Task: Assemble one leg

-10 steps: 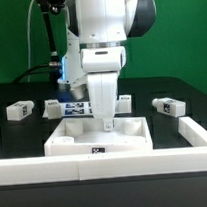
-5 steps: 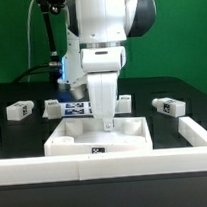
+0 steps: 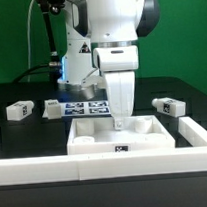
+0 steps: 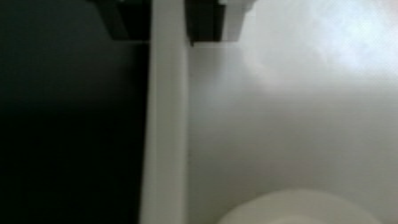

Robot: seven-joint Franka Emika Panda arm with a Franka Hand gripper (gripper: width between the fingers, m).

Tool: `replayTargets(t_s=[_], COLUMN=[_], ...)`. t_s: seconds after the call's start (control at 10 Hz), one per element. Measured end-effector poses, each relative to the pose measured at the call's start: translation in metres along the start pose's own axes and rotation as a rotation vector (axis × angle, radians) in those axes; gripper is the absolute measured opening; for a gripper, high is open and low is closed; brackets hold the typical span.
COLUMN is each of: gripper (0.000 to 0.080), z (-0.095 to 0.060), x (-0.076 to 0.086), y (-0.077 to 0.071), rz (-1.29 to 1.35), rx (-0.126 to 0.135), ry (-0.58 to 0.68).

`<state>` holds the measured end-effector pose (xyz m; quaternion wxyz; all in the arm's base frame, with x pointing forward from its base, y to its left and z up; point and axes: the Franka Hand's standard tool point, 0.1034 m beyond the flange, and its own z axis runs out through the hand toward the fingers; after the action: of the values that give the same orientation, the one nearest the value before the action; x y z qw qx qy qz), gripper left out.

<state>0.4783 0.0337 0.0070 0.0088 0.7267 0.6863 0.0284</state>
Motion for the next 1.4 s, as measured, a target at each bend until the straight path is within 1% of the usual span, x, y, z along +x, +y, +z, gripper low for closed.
replayTargets(t_s=[0.2, 0.4, 0.6, 0.9, 1.2, 1.3, 1.4], gripper=[0.0061, 0.0061, 0.0061, 0.0060, 0.0068, 0.0273, 0.0408], z=[0.000, 0.000, 0.001, 0.001, 0.002, 0.002, 0.002], x=[-0.002, 0.001, 0.020, 0.041, 0.041, 0.041, 0.041], y=[0.000, 0.000, -0.003, -0.001, 0.000, 0.000, 0.000], rz=[0.004, -0.026, -0.073, -0.067, -0.066, -0.065, -0.065], rx=[0.000, -0.001, 0.000, 0.002, 0.001, 0.001, 0.001], ry=[0.000, -0.001, 0.006, 0.010, 0.011, 0.011, 0.011])
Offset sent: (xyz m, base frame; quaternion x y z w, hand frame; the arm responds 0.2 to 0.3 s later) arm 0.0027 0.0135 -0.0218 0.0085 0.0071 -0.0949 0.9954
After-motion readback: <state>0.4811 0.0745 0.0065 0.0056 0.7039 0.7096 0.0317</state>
